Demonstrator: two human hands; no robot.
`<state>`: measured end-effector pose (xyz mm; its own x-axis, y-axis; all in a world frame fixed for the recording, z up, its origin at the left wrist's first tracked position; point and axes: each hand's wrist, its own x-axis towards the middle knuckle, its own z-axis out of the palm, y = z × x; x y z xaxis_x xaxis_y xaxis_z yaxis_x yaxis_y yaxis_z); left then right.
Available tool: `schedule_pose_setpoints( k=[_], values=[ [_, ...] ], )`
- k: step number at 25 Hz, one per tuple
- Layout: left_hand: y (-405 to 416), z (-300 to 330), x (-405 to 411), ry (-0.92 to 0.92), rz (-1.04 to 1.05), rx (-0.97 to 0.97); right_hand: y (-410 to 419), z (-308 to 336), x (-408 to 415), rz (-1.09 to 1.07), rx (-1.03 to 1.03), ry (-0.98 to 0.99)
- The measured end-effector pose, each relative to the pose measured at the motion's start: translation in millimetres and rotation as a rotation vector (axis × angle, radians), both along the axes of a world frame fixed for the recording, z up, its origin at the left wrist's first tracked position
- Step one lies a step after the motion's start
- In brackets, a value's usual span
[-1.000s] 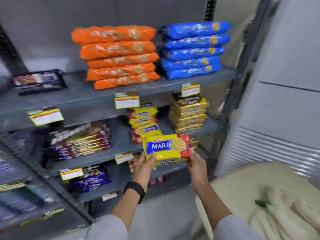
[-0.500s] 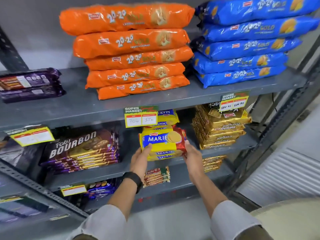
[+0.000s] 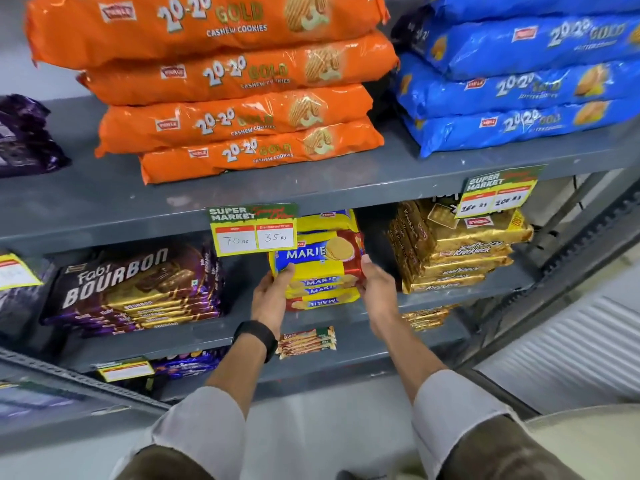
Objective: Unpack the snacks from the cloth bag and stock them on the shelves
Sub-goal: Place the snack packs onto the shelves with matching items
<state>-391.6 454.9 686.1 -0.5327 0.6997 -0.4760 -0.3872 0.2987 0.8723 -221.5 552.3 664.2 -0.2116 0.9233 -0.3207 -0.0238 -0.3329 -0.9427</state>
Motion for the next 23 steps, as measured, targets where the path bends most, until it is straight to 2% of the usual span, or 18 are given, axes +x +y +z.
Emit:
schedule_pose_setpoints(
  k=[7, 10, 13, 15, 17, 19, 23],
  values=[
    [-5, 3, 8, 0.091, 0.0, 0.05, -10, 3, 1, -0.026, 0.029, -0.002],
    [-12, 14, 7, 0.121, 0.003, 0.0, -14, 15, 6, -0.027, 0.05, 0.003],
    [-32, 31, 16, 0.252, 0.035, -0.02, -39, 30, 21, -0.082, 0.1, -0.036],
    [-58, 39, 41, 0.363, 0.012, 0.048, -74, 39, 42, -0.18, 0.243, -0.098],
    [-88, 39, 87, 0.456, -0.11, 0.153, -117, 46, 76, -0.253, 0.422, -0.189],
    [-111, 32, 141, 0.503, -0.265, 0.214, -159, 52, 124, -0.282, 0.502, -0.308],
    [-159, 18, 267, 0.383, -0.681, 0.342, -272, 47, 252, -0.493, 0.448, -0.538]
  ],
)
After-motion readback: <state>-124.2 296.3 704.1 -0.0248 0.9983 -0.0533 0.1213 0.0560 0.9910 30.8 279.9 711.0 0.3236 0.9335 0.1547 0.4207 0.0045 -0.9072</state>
